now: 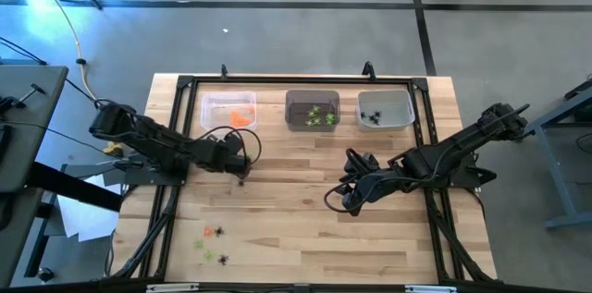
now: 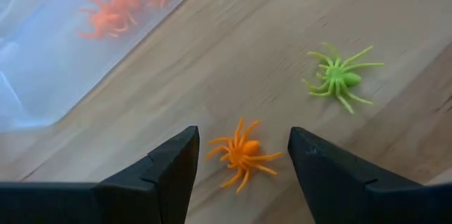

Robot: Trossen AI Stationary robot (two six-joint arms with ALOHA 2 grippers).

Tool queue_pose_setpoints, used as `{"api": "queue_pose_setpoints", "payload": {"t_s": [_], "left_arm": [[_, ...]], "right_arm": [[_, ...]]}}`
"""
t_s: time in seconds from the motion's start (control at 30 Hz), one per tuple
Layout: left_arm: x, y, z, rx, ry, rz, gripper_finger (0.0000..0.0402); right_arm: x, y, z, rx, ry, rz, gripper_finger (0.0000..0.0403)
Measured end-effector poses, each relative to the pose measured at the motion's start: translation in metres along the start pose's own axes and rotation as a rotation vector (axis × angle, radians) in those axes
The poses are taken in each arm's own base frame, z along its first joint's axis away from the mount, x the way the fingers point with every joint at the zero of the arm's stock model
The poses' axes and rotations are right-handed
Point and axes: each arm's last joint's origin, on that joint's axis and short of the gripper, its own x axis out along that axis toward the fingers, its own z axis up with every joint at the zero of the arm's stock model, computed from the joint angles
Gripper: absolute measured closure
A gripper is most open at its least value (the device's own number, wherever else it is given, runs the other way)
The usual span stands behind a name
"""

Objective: Sort Halloween decoration
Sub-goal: Put the orange spider toy into the transparent bin

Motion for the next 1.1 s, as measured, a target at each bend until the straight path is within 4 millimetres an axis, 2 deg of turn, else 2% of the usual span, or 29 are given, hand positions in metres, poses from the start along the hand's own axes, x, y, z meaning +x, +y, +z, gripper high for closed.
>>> {"api": "queue_pose_setpoints", "payload": {"t_s": [0.23, 0.5, 0.63, 0.83, 1.1], "left_arm": [[0.011, 0.006, -0.010, -0.068, -0.024, -0.018, 0.0194], [0.013, 0.005, -0.011, -0.128, -0.028, -0.048, 0.0266], [0.012, 0.003, -0.013, -0.166, -0.024, -0.056, 0.0286], [0.010, 0.004, -0.015, -0.177, -0.034, -0.051, 0.0279], [-0.002, 0.013, -0.013, -0.147, -0.039, -0.081, 0.0230]], "right_arm": [[0.000, 0.000, 0.000, 0.000, 0.000, 0.000, 0.0231], [0.000, 0.000, 0.000, 0.000, 0.000, 0.000, 0.0231], [0.000, 0.000, 0.000, 0.000, 0.000, 0.000, 0.0231], [0.000, 0.000, 0.000, 0.000, 0.000, 0.000, 0.0231], [0.000, 0.000, 0.000, 0.000, 0.000, 0.000, 0.0231]]}}
